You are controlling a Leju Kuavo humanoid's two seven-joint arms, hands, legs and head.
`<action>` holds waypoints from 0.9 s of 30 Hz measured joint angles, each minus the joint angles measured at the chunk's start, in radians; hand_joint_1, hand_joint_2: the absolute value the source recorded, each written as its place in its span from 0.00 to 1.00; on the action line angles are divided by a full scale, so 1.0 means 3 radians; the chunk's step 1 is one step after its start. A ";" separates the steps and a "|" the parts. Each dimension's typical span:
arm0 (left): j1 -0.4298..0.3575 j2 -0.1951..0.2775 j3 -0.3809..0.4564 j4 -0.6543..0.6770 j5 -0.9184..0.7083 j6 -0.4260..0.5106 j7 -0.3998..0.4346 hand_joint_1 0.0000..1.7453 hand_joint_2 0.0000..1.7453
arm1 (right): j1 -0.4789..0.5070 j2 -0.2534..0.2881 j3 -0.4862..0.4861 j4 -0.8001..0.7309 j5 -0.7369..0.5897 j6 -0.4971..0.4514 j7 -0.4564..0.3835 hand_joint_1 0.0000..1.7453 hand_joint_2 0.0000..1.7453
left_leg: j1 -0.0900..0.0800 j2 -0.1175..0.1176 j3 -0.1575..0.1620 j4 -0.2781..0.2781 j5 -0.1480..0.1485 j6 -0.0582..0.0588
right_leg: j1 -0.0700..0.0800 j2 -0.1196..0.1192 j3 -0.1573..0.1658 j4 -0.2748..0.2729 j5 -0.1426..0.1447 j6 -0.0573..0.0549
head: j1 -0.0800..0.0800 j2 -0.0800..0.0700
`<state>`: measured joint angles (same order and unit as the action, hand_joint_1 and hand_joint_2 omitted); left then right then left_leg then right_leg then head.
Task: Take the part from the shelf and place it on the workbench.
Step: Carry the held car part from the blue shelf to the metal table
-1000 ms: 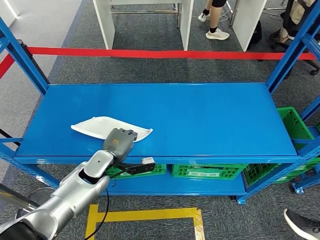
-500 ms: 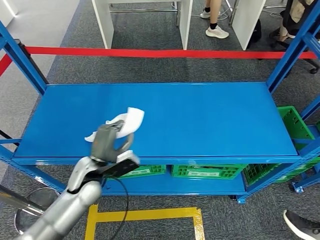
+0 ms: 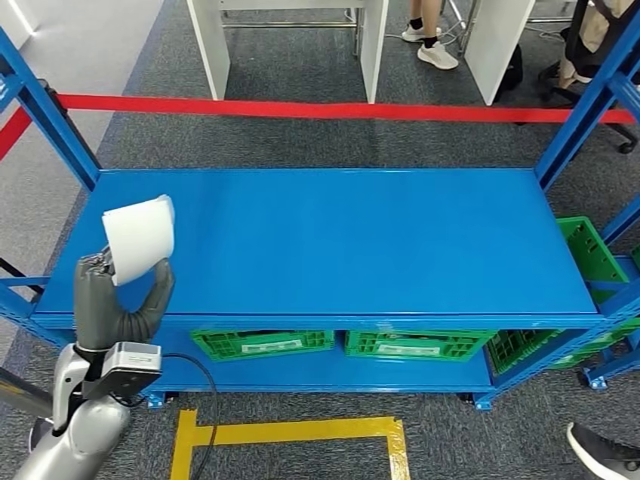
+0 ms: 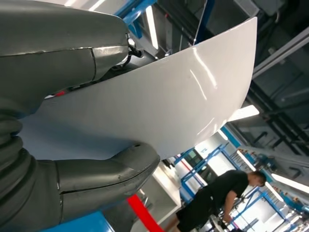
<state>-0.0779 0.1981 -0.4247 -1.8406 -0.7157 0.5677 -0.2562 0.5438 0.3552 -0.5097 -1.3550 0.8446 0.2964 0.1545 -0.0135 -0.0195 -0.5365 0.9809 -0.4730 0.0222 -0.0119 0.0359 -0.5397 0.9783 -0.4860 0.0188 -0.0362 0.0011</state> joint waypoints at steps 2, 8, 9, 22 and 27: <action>0.0023 0.0012 0.0022 -0.0046 0.0013 0.0014 -0.0020 1.00 1.00 | -0.0001 0.0000 0.0003 0.0000 -0.0015 0.0009 0.0004 0.00 0.00 | 0.0000 0.0000 0.0000 0.0001 -0.0001 0.0002 | 0.0000 -0.0001 0.0000 0.0000 0.0000 0.0000 | -0.0001 0.0000; 0.0037 0.0023 0.0064 -0.0107 0.0048 0.0117 -0.0107 1.00 1.00 | -0.0026 0.0000 -0.0005 0.0008 -0.0130 0.0156 0.0146 0.00 0.00 | 0.0002 0.0000 0.0001 0.0002 -0.0001 0.0002 | 0.0001 0.0000 -0.0002 0.0001 0.0001 0.0001 | -0.0001 0.0000; 0.0033 0.0022 0.0065 -0.0108 0.0062 0.0126 -0.0119 1.00 1.00 | -0.0037 0.0000 -0.0015 0.0016 -0.0200 0.0201 0.0218 0.00 0.00 | 0.0003 0.0000 0.0000 0.0002 -0.0001 0.0002 | 0.0001 0.0000 -0.0003 0.0001 0.0001 0.0001 | -0.0001 0.0000; -0.0107 0.0007 0.0014 -0.0086 0.0082 0.0145 -0.0135 1.00 1.00 | -0.0199 0.0000 -0.0119 0.0267 -0.0554 0.0358 0.0615 0.00 0.00 | 0.0006 0.0002 -0.0002 0.0002 -0.0001 0.0001 | 0.0005 0.0002 -0.0006 0.0002 0.0000 -0.0001 | -0.0001 0.0000; -0.0119 0.0003 -0.0009 -0.0083 0.0095 0.0140 -0.0133 1.00 1.00 | -0.0235 0.0000 -0.0149 0.0329 -0.0545 0.0360 0.0608 0.00 0.00 | 0.0005 0.0002 -0.0003 0.0002 -0.0001 0.0001 | 0.0005 0.0002 -0.0007 0.0002 0.0000 0.0000 | -0.0001 0.0000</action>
<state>-0.1137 0.1991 -0.4273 -1.8656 -0.6871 0.6098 -0.2960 0.4734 0.3552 -0.5546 -1.2563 0.6812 0.4043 0.3368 -0.0119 -0.0189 -0.5373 0.9815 -0.4734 0.0225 -0.0104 0.0365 -0.5416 0.9788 -0.4861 0.0186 -0.0365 0.0011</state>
